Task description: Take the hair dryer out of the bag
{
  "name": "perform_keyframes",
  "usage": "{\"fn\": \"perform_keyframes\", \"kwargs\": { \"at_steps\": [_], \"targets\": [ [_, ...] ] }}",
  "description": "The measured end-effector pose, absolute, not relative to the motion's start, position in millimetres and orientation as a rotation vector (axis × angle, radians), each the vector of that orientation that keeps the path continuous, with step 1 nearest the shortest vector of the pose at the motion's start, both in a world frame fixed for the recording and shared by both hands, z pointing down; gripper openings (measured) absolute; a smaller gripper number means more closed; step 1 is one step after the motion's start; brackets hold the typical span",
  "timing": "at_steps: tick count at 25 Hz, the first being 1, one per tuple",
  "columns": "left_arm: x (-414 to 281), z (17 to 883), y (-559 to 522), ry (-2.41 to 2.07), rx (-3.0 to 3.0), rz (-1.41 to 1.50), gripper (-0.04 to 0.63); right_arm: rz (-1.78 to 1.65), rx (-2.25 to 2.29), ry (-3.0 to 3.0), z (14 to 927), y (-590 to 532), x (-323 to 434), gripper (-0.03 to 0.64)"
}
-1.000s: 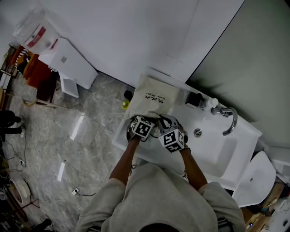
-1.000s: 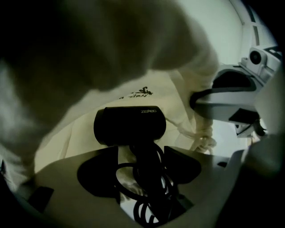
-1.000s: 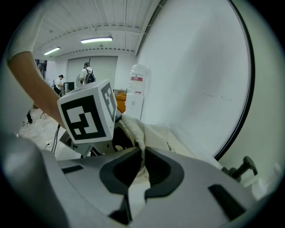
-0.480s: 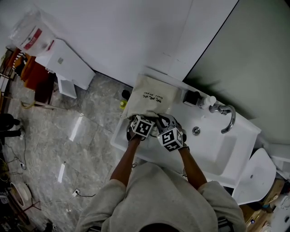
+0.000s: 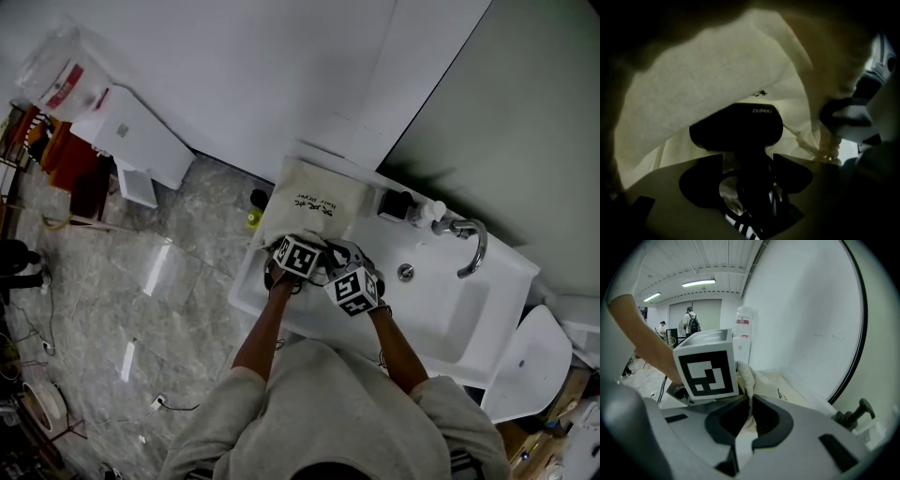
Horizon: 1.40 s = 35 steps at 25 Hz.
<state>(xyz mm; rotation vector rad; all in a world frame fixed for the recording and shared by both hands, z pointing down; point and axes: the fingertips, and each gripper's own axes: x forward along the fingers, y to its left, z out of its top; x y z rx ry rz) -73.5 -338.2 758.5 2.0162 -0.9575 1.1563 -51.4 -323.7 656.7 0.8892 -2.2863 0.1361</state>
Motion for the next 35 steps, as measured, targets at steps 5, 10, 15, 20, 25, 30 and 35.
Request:
{"fn": "perform_keyframes", "kwargs": {
  "at_steps": [5, 10, 15, 20, 25, 30, 35],
  "targets": [
    [-69, 762, -343, -0.952, 2.04, 1.162, 0.321, 0.151, 0.883, -2.276, 661, -322, -49, 0.018],
    [-67, 761, -343, -0.964, 2.085, 1.179, 0.319, 0.152, 0.888, -2.264, 663, -322, -45, 0.018],
    [-65, 758, -339, -0.904, 2.138, 1.175, 0.244, 0.148, 0.902, -2.269, 661, -326, -44, 0.018],
    [-71, 752, -329, -0.871, 2.151, 1.115, 0.213, 0.136, 0.898, -2.259, 663, -328, -42, 0.018],
    [-83, 748, -310, -0.889, 2.153, 1.133, 0.207, 0.139, 0.903, -2.259, 665, -329, -37, 0.018],
    [-98, 741, -285, -0.907, 2.152, 1.158, 0.206, 0.133, 0.887, -2.264, 667, -327, -38, 0.018],
    [-105, 746, -257, -0.875, 2.135, 1.214, 0.206, 0.123, 0.864, -2.262, 669, -324, -39, 0.018]
  ]
}}
